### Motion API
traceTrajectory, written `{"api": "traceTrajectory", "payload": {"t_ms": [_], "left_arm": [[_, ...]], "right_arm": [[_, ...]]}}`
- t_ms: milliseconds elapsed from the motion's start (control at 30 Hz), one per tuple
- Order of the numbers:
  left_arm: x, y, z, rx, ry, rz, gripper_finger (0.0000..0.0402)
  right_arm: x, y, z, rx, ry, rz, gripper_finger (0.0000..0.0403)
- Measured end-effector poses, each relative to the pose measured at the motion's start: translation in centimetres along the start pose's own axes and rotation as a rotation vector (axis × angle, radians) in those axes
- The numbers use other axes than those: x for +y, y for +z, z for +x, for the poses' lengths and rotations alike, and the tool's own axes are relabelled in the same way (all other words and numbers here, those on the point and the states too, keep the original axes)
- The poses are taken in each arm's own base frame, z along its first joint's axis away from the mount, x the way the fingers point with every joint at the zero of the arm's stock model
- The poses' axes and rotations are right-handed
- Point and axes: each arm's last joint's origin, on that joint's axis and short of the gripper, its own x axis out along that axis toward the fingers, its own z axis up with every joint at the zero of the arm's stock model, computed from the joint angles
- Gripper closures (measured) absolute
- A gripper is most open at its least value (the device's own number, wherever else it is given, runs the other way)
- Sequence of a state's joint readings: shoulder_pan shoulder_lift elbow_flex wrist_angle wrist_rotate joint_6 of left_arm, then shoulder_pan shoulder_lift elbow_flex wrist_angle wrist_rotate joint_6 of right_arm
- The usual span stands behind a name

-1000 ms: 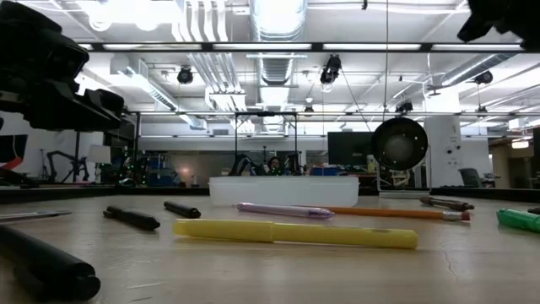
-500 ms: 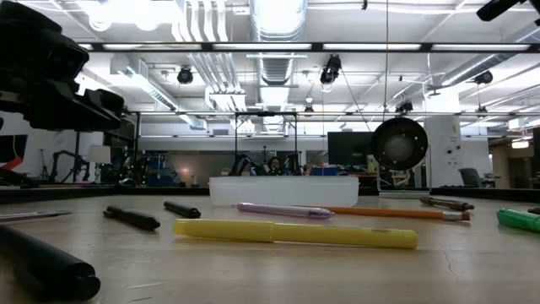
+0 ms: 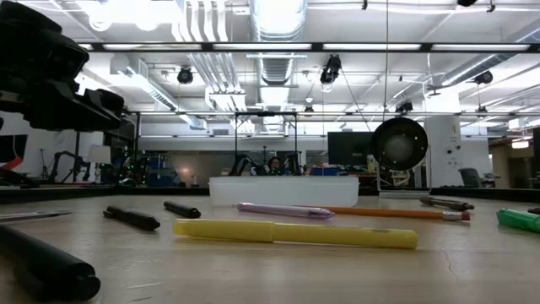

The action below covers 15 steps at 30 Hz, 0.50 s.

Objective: Pick & place school supplies into a supply box
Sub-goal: Put the pencil into the black supply box

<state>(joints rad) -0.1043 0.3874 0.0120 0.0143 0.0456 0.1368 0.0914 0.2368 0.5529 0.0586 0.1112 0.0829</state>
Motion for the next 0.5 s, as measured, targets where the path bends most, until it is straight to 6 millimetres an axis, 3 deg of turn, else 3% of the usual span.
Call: {"api": "traceTrajectory", "payload": {"t_ms": [133, 500], "left_arm": [[0.0, 0.0, 0.0, 0.000, 0.000, 0.000, 0.0348], [0.0, 0.0, 0.0, 0.000, 0.000, 0.000, 0.0348]], "right_arm": [[0.4, 2.8, 1.8, 0.049, -0.007, 0.084, 0.0335], [1.4, 8.7, 6.4, 0.001, 0.003, 0.091, 0.0335]]}}
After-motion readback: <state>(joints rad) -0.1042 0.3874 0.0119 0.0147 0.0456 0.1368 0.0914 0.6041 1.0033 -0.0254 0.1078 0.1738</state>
